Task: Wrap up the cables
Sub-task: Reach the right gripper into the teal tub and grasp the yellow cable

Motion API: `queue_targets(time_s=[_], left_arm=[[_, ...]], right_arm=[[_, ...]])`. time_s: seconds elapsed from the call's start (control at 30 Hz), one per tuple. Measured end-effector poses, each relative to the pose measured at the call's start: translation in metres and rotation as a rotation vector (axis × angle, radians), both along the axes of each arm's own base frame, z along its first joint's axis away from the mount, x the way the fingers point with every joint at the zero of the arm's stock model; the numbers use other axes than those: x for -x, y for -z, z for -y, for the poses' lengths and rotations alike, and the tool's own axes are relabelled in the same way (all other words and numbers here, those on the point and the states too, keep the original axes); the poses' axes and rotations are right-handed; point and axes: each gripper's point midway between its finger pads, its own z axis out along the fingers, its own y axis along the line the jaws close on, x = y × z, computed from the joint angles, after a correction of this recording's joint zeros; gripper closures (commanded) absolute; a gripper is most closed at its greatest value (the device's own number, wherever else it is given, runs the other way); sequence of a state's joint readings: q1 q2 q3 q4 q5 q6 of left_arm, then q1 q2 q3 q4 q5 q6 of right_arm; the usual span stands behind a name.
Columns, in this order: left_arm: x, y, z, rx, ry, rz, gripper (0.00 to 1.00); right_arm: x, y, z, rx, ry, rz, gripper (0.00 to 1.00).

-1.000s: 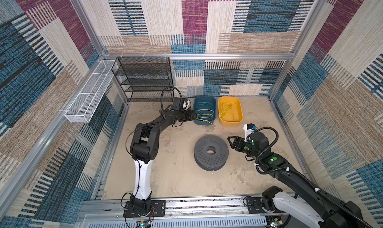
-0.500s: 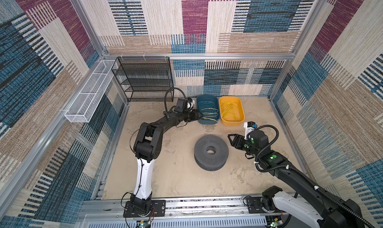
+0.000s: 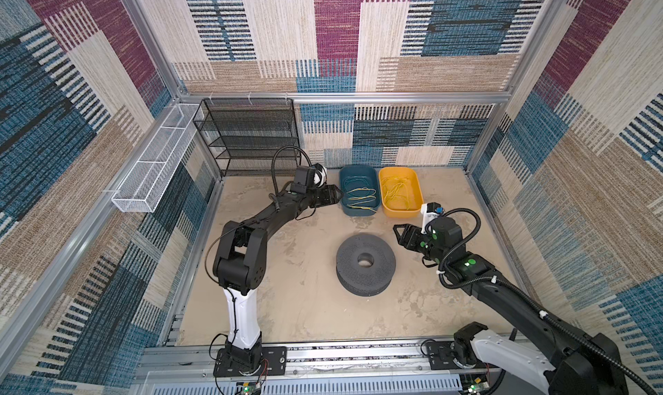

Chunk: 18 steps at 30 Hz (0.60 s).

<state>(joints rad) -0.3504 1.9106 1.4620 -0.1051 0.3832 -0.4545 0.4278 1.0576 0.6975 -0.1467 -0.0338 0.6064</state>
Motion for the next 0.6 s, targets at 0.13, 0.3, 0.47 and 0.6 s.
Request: queue_targets(time_s=[0.13,0.3,0.47,0.6], left_arm=[[0.045,-0.026,-0.027,-0.014,-0.048,0.077,0.34],[0.118,0.003,-0.063,-0.003,-0.135,0.049,0.37],[0.172,0.032,-0.091,-0.001,-0.203,-0.002,0.37],[0.192,0.029,-0.103,0.013,-0.233,0.029,0.37]], right_arm=[[-0.023,-0.01,-0.01,-0.016,0.008,0.002,0.36],[-0.053,-0.004,-0.02,-0.033,0.047,-0.027,0.38],[-0.08,0.021,-0.036,-0.131,0.07,-0.118,0.43],[-0.092,0.046,-0.054,-0.238,0.064,-0.213,0.49]])
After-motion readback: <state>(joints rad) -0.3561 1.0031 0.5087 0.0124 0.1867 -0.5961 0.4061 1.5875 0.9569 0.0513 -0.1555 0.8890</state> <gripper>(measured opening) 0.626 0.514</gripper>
